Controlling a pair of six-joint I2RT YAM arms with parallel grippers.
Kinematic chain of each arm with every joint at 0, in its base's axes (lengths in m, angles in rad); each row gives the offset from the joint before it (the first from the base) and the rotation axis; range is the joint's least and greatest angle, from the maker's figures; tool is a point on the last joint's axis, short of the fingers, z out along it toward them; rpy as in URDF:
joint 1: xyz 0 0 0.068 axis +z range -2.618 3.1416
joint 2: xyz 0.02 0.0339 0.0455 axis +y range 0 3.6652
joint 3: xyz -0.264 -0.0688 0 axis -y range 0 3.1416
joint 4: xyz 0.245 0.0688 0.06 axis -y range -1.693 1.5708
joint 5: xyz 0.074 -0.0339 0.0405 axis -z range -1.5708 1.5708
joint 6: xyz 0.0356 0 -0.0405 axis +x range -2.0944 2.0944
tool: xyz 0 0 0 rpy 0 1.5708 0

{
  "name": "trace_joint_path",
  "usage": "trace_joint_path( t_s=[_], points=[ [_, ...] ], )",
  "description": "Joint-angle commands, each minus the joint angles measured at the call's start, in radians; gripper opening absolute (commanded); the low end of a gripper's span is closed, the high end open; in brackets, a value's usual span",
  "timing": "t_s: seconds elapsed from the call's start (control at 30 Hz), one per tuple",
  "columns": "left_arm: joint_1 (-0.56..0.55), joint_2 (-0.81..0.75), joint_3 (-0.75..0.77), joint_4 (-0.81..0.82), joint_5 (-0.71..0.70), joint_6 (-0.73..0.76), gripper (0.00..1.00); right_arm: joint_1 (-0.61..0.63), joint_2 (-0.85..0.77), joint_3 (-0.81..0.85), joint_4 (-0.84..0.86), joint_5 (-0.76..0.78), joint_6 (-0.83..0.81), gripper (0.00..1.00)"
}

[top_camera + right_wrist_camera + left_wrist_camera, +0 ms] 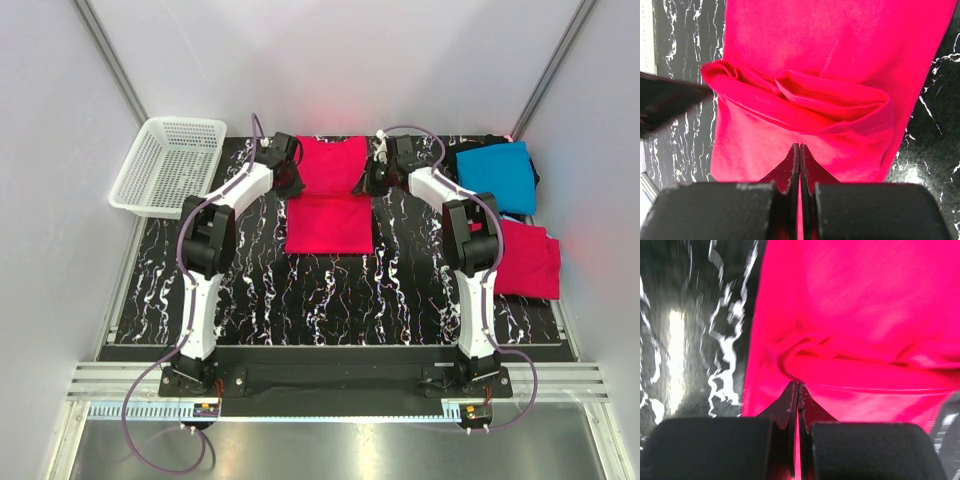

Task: Fold and stack the t-shirts
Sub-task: Fold the tshirt

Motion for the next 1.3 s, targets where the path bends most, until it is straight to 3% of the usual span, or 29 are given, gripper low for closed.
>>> trace_joint_path(
  t_s=[0.0,0.27,0.5,0.63,1.27],
  points=[
    [0.000,0.015,0.114,0.034,-0.054,0.015,0.00,0.000,0.009,0.043,0.021,-0.024,0.003,0.00],
    [-0.003,0.181,0.260,0.079,0.012,0.026,0.00,0.002,-0.009,0.037,0.021,-0.038,-0.003,0.00],
    [-0.001,-0.026,-0.030,0.298,-0.041,0.037,0.00,0.002,-0.009,0.046,0.015,-0.070,-0.009,0.00],
    [-0.001,-0.134,-0.118,0.385,-0.046,0.063,0.00,0.012,-0.005,0.037,0.017,-0.073,-0.011,0.00],
    [-0.009,-0.235,-0.202,0.272,0.006,0.051,0.00,0.032,-0.003,0.048,0.009,-0.056,0.009,0.00]
  ],
)
